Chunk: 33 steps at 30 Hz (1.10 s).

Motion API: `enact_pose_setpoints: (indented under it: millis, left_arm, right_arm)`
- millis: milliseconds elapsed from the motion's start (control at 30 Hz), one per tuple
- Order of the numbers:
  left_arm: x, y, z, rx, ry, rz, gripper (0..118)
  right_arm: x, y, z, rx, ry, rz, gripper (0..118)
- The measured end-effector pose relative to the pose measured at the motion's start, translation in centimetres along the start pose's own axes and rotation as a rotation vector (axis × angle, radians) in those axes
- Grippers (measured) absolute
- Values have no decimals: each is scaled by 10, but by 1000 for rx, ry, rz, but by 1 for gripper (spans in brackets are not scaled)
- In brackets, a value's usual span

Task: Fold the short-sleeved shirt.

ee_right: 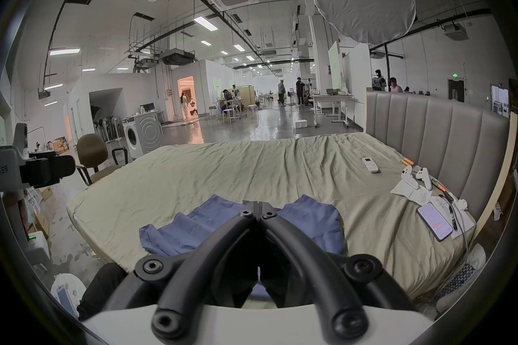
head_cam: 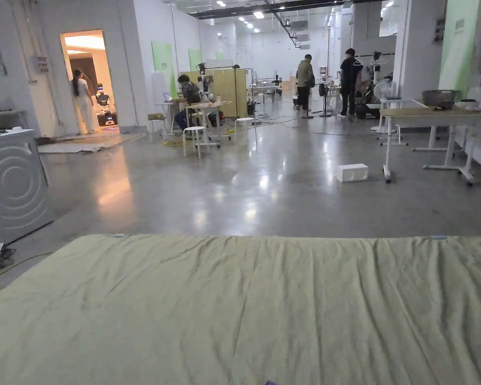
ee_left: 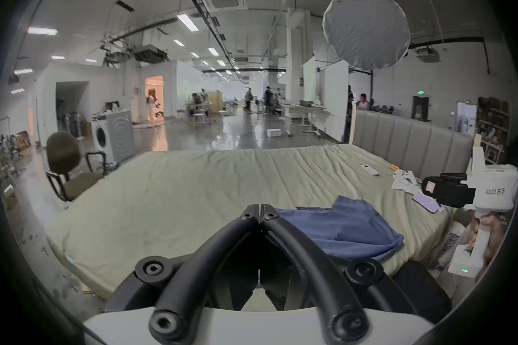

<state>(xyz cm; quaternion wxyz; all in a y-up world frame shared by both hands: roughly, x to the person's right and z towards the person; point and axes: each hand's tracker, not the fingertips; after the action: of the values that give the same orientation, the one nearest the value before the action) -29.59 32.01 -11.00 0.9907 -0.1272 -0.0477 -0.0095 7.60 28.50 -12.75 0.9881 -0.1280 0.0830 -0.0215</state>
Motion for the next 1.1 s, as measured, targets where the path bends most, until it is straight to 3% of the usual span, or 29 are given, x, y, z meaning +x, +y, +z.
enact_pose_setpoints:
  millis: [200,333,400,533,700,900,1000,1033,1100]
  left_arm:
    - [2,2,-66,-105,-82,-29,3]
    - [2,-13,-160,-286,-231,34,58]
    - [-1,-33,-214,-368,-266,48,62]
    - [9,-58,-317,-525,-236,-59,69]
    - [5,-83,-434,-641,-217,149,68]
    - [17,-100,-497,-691,-136,74,68]
    - [27,-103,-493,-710,-131,-19,68]
    - [31,-100,-489,-701,-123,-46,63]
    - [39,-99,-482,-692,-139,-139,30]
  right_arm:
    - [18,-20,-8,-63,-48,-22,0]
    - [40,-38,-19,-135,-83,-100,0]
    - [51,-43,-24,-167,-98,-112,0]
    - [70,-52,-27,-210,-140,-109,0]
    - [90,-63,-28,-264,-224,-137,0]
    - [99,-72,-26,-307,-270,-136,0]
    - [100,-74,-28,-341,-279,-118,0]
    - [99,-73,-28,-341,-280,-109,0]
    - [99,-73,-30,-346,-270,-110,0]
